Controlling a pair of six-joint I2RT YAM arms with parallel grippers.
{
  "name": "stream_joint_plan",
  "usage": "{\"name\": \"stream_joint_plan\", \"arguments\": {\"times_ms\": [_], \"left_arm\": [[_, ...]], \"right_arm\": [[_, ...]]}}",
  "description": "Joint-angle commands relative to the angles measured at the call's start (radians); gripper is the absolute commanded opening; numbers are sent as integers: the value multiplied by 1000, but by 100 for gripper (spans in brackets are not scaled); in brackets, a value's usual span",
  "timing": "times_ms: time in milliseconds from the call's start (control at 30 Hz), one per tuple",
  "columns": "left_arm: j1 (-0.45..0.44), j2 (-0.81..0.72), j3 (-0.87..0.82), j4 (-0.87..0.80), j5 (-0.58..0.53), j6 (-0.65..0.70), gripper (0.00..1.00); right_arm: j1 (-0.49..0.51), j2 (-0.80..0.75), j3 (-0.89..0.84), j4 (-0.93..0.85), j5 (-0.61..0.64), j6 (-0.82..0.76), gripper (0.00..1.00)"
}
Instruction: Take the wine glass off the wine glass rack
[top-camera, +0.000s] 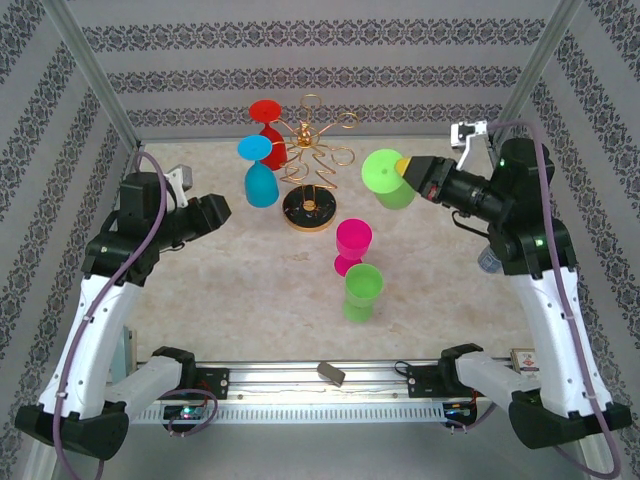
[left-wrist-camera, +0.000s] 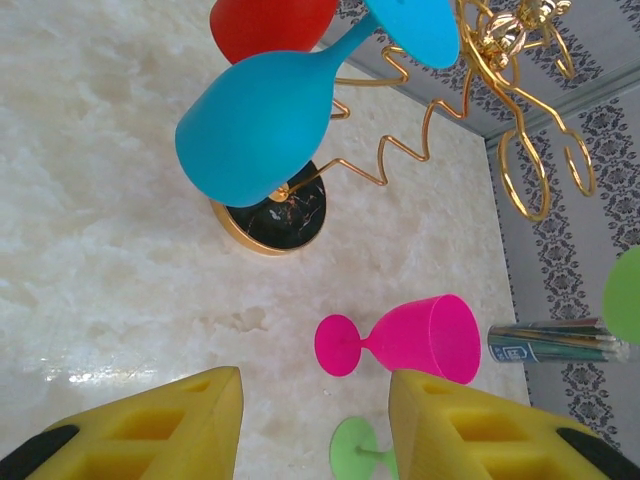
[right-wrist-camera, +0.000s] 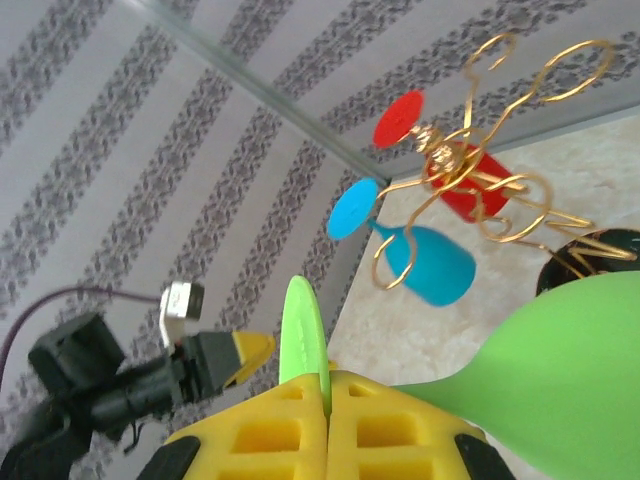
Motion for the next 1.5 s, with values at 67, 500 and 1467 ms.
{"name": "stream_joint_plan", "arguments": {"times_ms": [67,500,1467], "left_arm": [[12,-62,-36,-76,-14,14,44],[12,-234,-143,-185,-55,-20,45],[12,-247,-274,-221,118,-124,51]], "right_arm": [[192,-34,65,-95,125,-103,0],[644,23,1,-56,321,-206,0],[993,396,-311,358,708,-528,0]]}}
